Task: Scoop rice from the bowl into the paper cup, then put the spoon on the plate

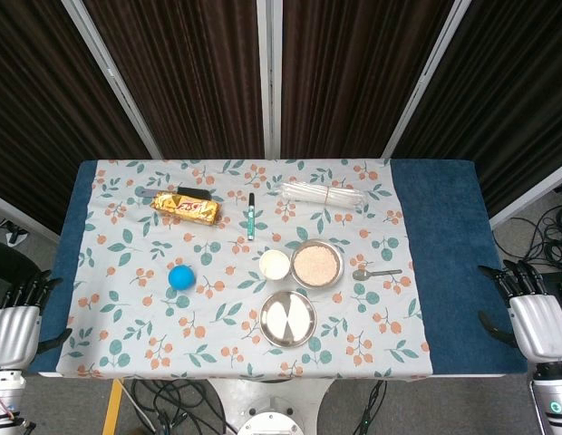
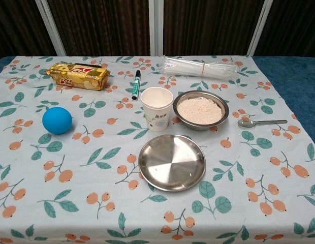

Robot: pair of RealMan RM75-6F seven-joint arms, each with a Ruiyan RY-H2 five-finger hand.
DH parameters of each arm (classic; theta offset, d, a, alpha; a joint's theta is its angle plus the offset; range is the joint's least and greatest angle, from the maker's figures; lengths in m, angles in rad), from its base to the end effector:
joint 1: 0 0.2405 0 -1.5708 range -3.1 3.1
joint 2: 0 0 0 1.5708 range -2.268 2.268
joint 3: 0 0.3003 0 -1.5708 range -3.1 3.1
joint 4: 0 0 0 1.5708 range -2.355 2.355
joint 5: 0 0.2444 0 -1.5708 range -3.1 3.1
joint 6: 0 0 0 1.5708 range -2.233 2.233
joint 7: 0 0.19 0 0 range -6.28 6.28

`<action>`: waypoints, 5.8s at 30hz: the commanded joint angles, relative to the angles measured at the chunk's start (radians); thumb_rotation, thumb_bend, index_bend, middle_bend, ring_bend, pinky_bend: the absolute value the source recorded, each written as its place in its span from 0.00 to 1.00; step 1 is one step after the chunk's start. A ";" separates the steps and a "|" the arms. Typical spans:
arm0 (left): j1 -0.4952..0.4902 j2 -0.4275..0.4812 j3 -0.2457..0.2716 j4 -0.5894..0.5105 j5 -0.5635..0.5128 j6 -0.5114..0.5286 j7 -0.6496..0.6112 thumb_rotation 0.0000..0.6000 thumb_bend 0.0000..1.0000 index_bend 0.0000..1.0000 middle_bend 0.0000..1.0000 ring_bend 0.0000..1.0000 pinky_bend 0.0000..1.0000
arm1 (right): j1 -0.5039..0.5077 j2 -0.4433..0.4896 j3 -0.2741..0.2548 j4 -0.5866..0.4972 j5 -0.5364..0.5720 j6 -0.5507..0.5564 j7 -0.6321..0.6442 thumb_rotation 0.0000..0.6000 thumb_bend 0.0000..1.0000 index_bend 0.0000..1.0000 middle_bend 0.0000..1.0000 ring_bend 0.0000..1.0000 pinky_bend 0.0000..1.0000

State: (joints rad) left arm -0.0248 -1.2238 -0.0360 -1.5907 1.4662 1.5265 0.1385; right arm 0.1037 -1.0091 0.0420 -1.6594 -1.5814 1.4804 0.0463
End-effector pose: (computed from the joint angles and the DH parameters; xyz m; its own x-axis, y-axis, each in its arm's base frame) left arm -0.3750 0.2071 0.1161 0.4445 0.0113 0.8957 0.8925 0.0794 -0.4439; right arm -0.3445 -0.2369 0.1736 0.4174 -0.0060 0.9087 -0.9039 -0.1062 0.4144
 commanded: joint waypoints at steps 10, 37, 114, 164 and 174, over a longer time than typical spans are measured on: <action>0.008 -0.004 -0.004 0.001 -0.001 0.019 0.010 1.00 0.13 0.25 0.22 0.13 0.15 | 0.012 -0.003 -0.003 0.002 -0.001 -0.024 -0.003 1.00 0.21 0.16 0.27 0.10 0.08; 0.003 -0.004 -0.003 0.002 -0.031 -0.016 0.007 1.00 0.13 0.25 0.22 0.13 0.15 | 0.423 -0.425 0.083 0.424 0.244 -0.602 -0.190 1.00 0.12 0.45 0.42 0.15 0.08; 0.014 -0.032 -0.005 0.067 -0.043 -0.020 -0.058 1.00 0.13 0.25 0.21 0.13 0.15 | 0.974 -0.330 0.022 0.309 0.601 -1.031 -0.697 1.00 0.33 0.61 0.59 0.25 0.10; 0.017 -0.035 -0.015 0.083 -0.047 -0.016 -0.067 1.00 0.13 0.25 0.21 0.13 0.15 | 1.028 -0.282 -0.060 0.182 0.619 -0.767 -0.563 1.00 0.33 0.62 0.59 0.26 0.06; 0.024 -0.041 -0.014 0.093 -0.045 -0.005 -0.078 1.00 0.13 0.25 0.21 0.13 0.15 | 1.114 -0.343 -0.007 0.193 0.622 -0.832 -0.625 1.00 0.33 0.62 0.59 0.26 0.06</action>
State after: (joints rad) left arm -0.0014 -1.2643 -0.0505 -1.4981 1.4210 1.5212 0.0606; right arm 1.2017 -1.3365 0.0266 -1.4795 -0.9693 0.6624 -0.5634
